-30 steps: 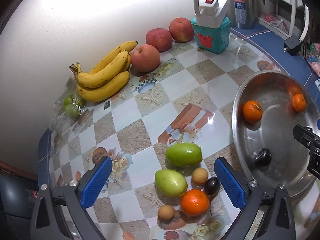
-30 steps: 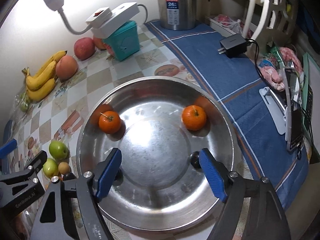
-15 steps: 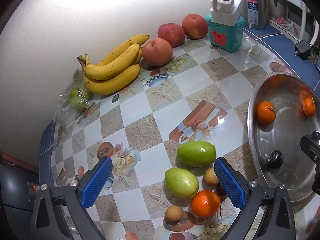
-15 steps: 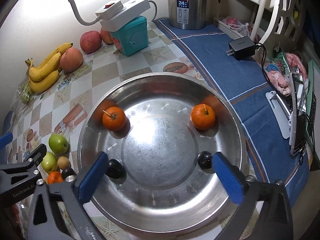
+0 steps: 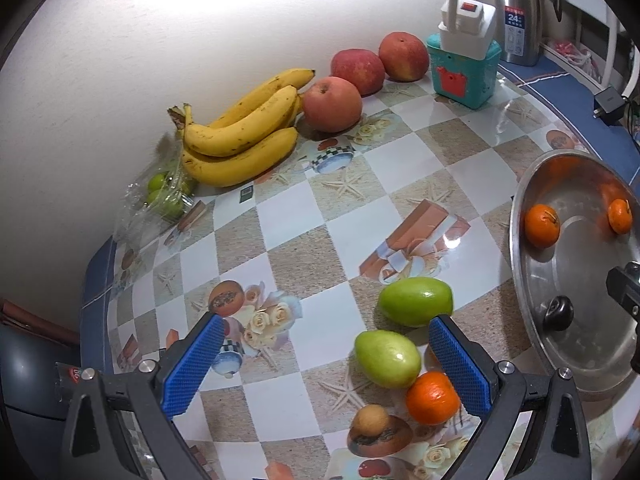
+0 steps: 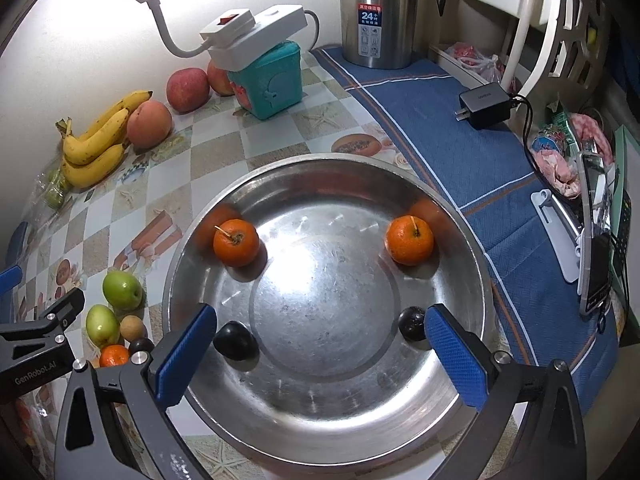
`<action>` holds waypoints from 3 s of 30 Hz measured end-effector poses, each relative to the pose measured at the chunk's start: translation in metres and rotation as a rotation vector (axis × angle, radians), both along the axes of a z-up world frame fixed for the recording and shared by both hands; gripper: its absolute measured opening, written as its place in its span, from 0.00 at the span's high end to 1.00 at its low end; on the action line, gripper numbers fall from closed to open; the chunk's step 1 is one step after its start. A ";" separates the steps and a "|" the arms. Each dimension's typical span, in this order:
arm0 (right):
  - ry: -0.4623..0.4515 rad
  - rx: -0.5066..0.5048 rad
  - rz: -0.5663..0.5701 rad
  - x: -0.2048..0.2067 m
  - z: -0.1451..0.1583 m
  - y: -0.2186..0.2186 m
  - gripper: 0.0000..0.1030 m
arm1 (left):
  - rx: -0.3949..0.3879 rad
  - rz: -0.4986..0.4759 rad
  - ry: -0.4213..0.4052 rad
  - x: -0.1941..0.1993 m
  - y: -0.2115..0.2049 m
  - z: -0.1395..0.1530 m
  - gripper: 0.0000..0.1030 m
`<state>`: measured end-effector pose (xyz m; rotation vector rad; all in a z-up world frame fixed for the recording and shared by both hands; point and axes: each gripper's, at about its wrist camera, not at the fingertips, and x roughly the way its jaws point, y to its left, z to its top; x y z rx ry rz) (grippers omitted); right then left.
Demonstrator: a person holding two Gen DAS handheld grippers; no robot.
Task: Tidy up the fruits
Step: 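Withdraw both open tools from the pan back toward the fruit pile, then lower both open tools toward the small brown kiwis in the pile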
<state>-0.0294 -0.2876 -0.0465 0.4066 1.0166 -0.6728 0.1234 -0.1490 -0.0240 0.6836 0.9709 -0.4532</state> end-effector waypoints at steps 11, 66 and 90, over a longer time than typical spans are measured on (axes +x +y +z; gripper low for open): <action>-0.046 0.009 0.015 0.002 0.009 0.018 0.00 | 0.011 0.064 0.007 0.016 0.040 0.001 0.00; 0.095 0.048 0.489 0.086 -0.033 0.179 0.00 | -0.146 0.388 0.326 0.051 0.176 -0.036 0.00; 0.013 0.109 0.328 0.075 -0.026 0.142 0.22 | -0.255 0.386 0.447 0.039 0.151 -0.047 0.01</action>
